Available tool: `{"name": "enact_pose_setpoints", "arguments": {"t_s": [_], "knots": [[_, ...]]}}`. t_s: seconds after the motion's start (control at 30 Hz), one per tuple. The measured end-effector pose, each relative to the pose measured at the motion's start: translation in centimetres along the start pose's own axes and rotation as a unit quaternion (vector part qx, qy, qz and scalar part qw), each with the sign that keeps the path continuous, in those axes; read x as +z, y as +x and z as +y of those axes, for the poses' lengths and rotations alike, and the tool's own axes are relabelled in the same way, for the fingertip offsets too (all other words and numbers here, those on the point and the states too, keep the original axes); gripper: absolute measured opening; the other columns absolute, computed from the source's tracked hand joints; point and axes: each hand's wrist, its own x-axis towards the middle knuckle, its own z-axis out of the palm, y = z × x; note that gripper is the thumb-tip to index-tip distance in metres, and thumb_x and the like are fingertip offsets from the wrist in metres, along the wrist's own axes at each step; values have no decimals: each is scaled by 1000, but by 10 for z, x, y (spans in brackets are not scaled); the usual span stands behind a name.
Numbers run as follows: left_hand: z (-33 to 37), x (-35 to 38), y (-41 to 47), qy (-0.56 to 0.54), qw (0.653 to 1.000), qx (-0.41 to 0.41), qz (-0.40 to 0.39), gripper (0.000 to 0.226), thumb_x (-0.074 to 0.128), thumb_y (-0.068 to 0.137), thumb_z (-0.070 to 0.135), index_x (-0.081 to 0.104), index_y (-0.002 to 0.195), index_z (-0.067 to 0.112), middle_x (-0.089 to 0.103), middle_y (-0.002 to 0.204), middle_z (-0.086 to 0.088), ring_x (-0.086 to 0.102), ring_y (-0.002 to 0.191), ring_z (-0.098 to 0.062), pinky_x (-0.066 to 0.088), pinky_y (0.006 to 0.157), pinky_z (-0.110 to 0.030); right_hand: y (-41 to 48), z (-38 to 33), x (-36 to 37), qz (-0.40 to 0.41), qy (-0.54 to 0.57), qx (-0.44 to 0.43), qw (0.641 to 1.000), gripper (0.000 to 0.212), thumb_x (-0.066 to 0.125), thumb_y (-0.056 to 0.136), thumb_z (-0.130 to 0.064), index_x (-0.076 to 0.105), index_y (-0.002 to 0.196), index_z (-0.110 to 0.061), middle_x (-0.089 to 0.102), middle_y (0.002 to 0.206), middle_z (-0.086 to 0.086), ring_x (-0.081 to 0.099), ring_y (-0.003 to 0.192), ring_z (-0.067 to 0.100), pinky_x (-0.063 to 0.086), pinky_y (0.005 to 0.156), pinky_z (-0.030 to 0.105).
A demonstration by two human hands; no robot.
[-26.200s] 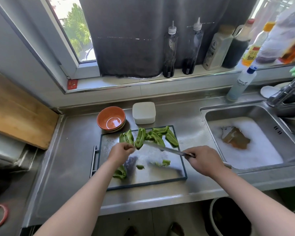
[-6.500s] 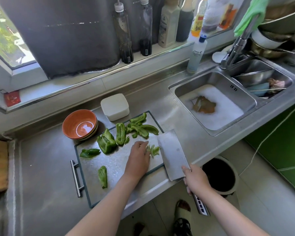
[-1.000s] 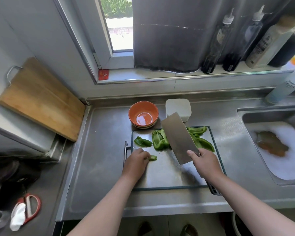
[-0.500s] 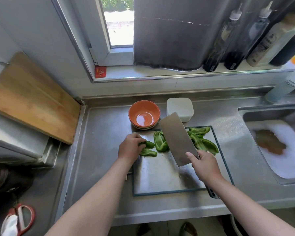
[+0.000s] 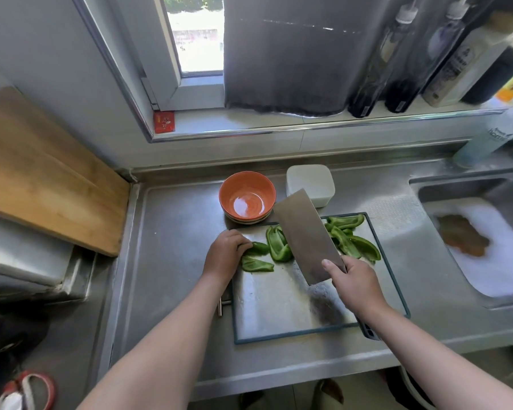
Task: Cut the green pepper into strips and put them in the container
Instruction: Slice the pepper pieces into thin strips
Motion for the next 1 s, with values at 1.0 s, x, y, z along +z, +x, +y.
{"name": "enact_pose_setpoints", "arguments": {"t_s": [1.0], "knots": [[437, 303, -83, -23, 885, 118, -449, 16, 80, 76, 20, 70, 64, 22, 68, 66, 12, 58, 59, 4, 44, 61, -13, -80, 229, -360, 217, -100, 196, 951, 32, 53, 93, -43, 58, 71, -21, 64, 79, 2, 61, 78, 28, 45, 63, 33]]}}
